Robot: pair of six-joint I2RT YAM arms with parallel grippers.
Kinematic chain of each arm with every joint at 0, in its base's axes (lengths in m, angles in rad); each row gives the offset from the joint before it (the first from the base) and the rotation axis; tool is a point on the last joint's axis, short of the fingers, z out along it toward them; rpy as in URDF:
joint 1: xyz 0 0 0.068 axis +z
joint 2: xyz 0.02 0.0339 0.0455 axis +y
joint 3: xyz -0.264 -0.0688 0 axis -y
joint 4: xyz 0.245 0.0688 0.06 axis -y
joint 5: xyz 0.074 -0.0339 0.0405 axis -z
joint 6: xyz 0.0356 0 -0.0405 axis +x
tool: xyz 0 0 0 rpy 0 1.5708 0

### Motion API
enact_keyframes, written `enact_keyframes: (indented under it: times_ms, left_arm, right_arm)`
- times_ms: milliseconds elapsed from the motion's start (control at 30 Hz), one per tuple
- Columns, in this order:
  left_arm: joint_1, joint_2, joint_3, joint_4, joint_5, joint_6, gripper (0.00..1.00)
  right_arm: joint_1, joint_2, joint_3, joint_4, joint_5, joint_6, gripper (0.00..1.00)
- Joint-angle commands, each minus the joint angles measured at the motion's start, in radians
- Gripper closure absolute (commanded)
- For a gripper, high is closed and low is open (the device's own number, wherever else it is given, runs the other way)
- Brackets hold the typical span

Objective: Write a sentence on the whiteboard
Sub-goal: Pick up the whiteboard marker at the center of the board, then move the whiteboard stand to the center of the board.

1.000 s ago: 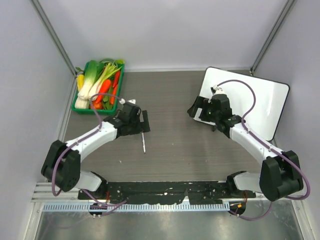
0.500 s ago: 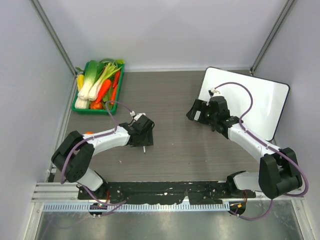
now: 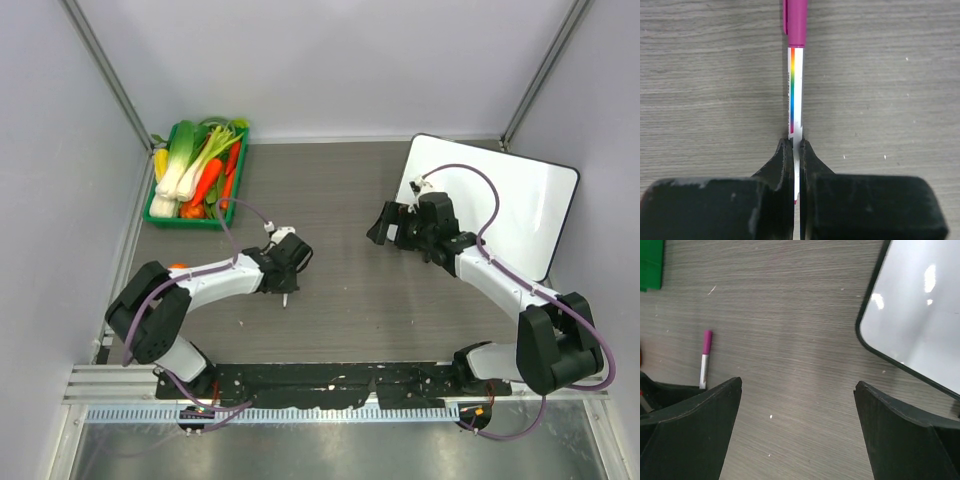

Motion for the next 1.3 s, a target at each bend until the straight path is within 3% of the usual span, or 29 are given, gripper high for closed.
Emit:
enact_keyframes:
  times_ms: [0,167,267,367,567,767,833,933,1033,1100,1133,1267]
  left_arm:
    - [-0.005,-0.118,-0.001,0.026,0.068,0.086,1.0]
    - [-0.005,-0.278,0.062,0.02,0.151,0.191,1.0]
    - [-0.005,-0.37,0.071,0.058,0.247,0.248,1.0]
    - [-0.005,-0.439,0.076,0.115,0.368,0.274,1.0]
    - [-0.004,-0.467,0.108,0.164,0.49,0.246,1.0]
    - [-0.005,-0.47,0.096,0.223,0.554,0.228,1.0]
    - [-0.005,-0.476,0.089,0.224,0.548,0.228,1.0]
    - [-0.005,-0.5,0.07,0.238,0.553,0.228,1.0]
    - [-0.005,-0.529,0.056,0.238,0.557,0.228,1.0]
    - [-0.005,-0.549,0.039,0.244,0.553,0.228,1.0]
    - [-0.005,-0.559,0.025,0.25,0.55,0.226,0.99]
    - [-0.005,-0.583,-0.006,0.246,0.537,0.22,0.62]
  right_arm:
    - [0.007,-0.01,0.03,0.072,-0.165,-0.026,0.01]
    - [0.027,-0.038,0.0,0.205,-0.315,0.018,0.01]
    - [0.035,-0.035,-0.032,0.334,-0.47,0.136,0.02]
    - [0.05,-0.021,-0.078,0.591,-0.582,0.253,0.08]
    - [0.141,0.017,-0.082,0.828,-0.704,0.37,0.21]
    - [0.201,0.098,-0.074,0.953,-0.722,0.463,0.45]
    - [0.201,0.123,-0.072,0.983,-0.72,0.488,0.59]
    - [0.202,0.149,-0.072,0.995,-0.716,0.5,0.67]
    - [0.202,0.16,-0.079,1.036,-0.696,0.531,0.98]
    - [0.202,0.158,-0.089,1.064,-0.675,0.552,0.99]
    - [0.202,0.155,-0.097,1.07,-0.661,0.554,0.99]
    - [0.201,0.137,-0.111,1.073,-0.616,0.557,0.99]
